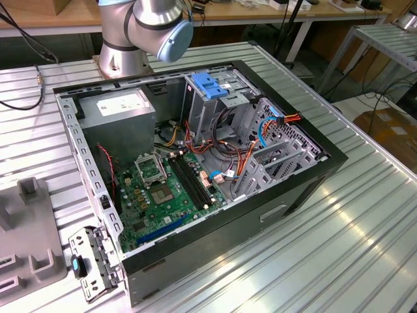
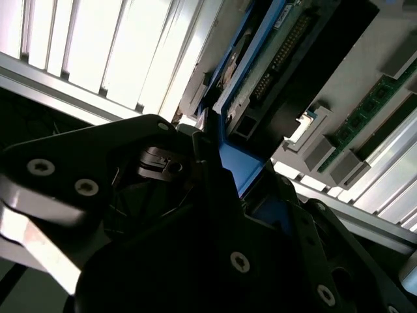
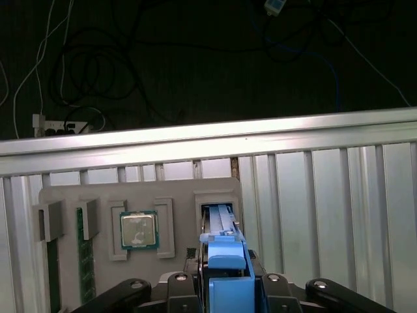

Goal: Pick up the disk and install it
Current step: 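Pick up the disk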

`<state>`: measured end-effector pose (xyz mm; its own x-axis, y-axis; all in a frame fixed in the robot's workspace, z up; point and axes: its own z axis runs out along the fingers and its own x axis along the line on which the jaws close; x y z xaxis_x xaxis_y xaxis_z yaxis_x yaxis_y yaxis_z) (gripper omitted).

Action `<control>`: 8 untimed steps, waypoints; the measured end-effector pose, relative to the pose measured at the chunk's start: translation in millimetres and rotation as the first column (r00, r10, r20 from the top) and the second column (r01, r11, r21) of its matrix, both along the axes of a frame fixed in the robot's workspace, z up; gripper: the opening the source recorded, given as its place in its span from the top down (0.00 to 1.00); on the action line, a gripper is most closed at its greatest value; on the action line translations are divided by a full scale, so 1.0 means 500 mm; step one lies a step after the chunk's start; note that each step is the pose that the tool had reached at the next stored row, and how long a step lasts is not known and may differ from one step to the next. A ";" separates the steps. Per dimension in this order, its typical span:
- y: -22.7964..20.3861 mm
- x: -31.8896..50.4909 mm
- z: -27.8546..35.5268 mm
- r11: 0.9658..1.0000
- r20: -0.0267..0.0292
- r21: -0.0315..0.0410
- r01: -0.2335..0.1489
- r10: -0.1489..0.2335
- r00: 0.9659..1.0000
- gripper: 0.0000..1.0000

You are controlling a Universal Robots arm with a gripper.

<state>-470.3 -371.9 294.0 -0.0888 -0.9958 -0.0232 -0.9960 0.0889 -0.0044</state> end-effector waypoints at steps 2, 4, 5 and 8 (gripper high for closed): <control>0.0000 0.000 0.000 1.000 0.000 0.000 0.000 0.000 1.000 0.62; 0.0000 0.000 0.000 1.000 0.000 0.000 0.000 0.000 1.000 0.62; 0.0000 0.000 0.000 1.000 0.000 0.000 0.000 0.000 1.000 0.62; 0.0000 0.000 0.000 1.000 0.000 0.000 -0.006 0.006 1.000 0.62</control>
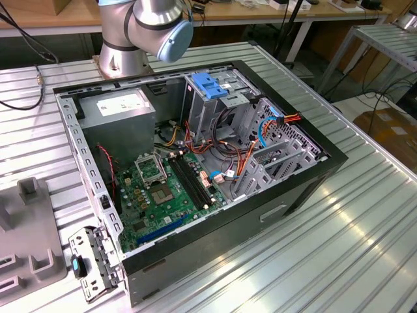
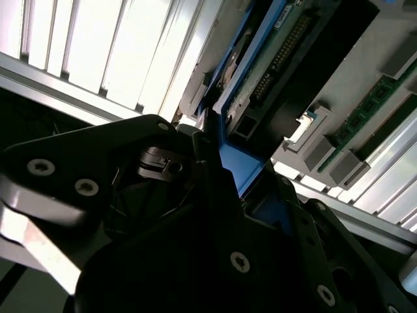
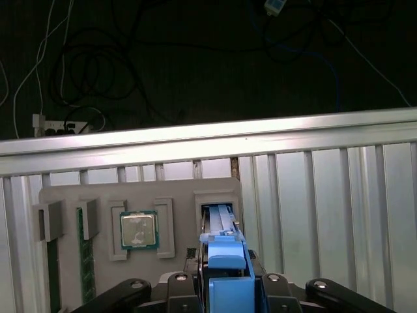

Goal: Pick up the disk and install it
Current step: 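Pick up the disk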

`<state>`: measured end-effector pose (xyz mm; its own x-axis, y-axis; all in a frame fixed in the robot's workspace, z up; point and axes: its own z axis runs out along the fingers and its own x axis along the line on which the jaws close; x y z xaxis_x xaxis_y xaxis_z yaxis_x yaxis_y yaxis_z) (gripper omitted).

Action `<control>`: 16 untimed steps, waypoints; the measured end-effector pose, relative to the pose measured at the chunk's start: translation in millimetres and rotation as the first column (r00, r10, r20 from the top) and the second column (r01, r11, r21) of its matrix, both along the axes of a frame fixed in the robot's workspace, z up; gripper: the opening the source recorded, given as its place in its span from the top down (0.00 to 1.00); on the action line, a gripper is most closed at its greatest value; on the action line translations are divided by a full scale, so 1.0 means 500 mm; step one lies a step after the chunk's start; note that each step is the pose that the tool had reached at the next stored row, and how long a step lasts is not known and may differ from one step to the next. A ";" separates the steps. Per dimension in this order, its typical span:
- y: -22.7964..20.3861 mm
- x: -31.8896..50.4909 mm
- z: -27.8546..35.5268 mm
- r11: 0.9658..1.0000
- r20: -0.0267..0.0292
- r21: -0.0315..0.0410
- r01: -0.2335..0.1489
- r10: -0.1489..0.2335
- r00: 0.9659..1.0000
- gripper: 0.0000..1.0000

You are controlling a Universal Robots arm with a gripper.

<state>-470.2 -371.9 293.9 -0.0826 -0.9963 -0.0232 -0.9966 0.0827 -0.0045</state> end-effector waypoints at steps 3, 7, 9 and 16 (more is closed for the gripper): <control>0.0000 0.000 0.000 1.000 0.000 0.000 -0.018 0.018 1.000 0.62; -0.0002 0.000 0.000 0.999 0.000 0.000 -0.039 0.039 0.999 0.62; -0.0002 0.000 0.000 0.998 0.000 0.000 -0.055 0.055 0.998 0.62; -0.0003 0.000 0.000 0.996 0.000 0.000 -0.085 0.085 0.996 0.62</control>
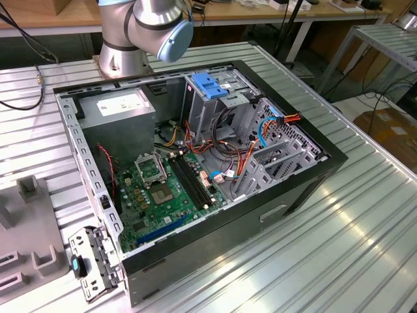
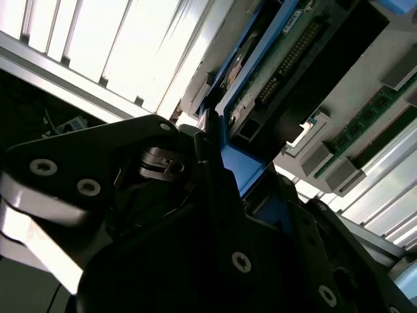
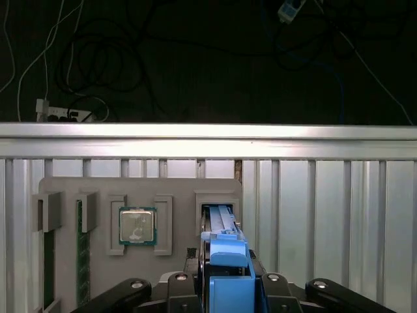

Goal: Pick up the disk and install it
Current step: 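Pick up the disk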

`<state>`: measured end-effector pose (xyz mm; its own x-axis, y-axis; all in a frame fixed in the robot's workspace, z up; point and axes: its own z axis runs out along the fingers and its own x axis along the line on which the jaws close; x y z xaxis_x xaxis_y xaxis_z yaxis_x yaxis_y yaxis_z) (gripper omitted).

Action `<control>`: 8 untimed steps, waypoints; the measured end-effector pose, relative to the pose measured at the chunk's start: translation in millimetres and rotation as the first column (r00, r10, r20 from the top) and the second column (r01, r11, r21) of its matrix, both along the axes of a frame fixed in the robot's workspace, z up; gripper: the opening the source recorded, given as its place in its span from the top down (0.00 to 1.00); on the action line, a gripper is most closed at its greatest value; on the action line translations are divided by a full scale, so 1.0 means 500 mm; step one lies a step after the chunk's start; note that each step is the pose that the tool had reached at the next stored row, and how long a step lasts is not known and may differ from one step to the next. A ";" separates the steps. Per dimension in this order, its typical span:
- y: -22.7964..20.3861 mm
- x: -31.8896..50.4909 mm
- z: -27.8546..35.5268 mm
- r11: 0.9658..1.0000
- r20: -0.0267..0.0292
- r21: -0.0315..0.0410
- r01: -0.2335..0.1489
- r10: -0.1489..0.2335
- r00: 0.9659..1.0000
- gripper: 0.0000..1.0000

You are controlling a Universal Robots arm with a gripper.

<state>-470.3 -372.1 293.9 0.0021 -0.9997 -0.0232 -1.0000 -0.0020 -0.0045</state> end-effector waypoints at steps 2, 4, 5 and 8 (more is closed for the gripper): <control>0.0000 0.000 0.000 1.000 0.000 0.000 0.003 -0.003 1.000 0.62; 0.0000 0.000 0.000 1.000 0.000 0.000 0.023 -0.023 1.000 0.62; 0.0000 0.000 0.000 1.000 0.000 0.000 0.023 -0.023 1.000 0.62; 0.0000 0.000 0.000 1.000 0.000 0.000 0.023 -0.023 1.000 0.62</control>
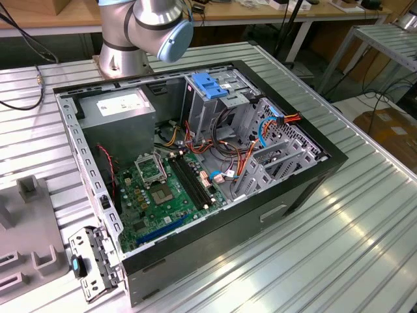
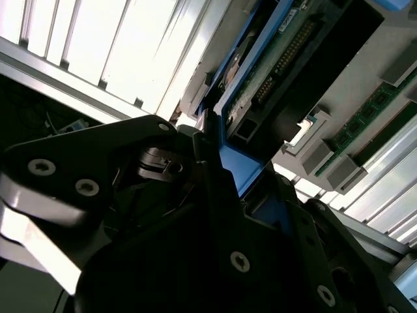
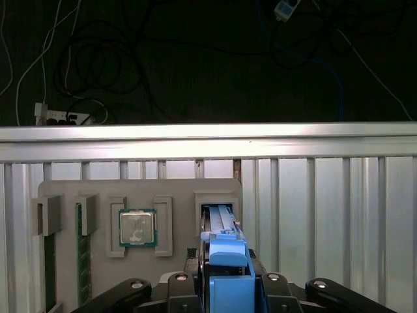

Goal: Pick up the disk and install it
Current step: 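Pick up the disk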

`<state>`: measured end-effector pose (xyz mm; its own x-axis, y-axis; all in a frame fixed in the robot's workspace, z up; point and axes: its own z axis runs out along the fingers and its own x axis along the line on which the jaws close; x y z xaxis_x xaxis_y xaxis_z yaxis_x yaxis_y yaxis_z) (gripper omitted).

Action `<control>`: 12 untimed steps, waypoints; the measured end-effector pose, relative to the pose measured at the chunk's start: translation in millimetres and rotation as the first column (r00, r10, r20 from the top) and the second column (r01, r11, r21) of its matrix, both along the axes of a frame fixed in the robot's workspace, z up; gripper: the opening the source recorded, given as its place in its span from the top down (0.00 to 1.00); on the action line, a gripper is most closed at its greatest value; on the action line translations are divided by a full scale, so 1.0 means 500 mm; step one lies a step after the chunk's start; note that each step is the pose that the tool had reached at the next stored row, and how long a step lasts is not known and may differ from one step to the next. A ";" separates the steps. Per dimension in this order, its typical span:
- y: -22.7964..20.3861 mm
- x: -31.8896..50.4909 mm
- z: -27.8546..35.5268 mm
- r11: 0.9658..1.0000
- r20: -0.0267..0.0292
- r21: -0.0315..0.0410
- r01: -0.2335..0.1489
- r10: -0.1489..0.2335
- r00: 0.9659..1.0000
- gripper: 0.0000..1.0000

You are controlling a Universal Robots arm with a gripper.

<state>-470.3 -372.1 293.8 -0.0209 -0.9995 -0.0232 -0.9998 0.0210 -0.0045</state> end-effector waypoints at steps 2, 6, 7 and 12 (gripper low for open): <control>0.0000 0.000 0.000 1.000 0.000 0.000 0.000 0.000 1.000 0.62; 0.0000 0.000 0.000 1.000 0.000 0.000 0.001 -0.001 1.000 0.63; 0.0000 0.000 0.000 1.000 0.000 0.000 0.001 -0.001 1.000 0.63; 0.0000 0.000 0.001 1.000 0.000 0.000 0.001 -0.001 1.000 0.63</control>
<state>-470.3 -372.1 294.3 -0.0219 -0.9995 -0.0233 -0.9997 0.0220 -0.0046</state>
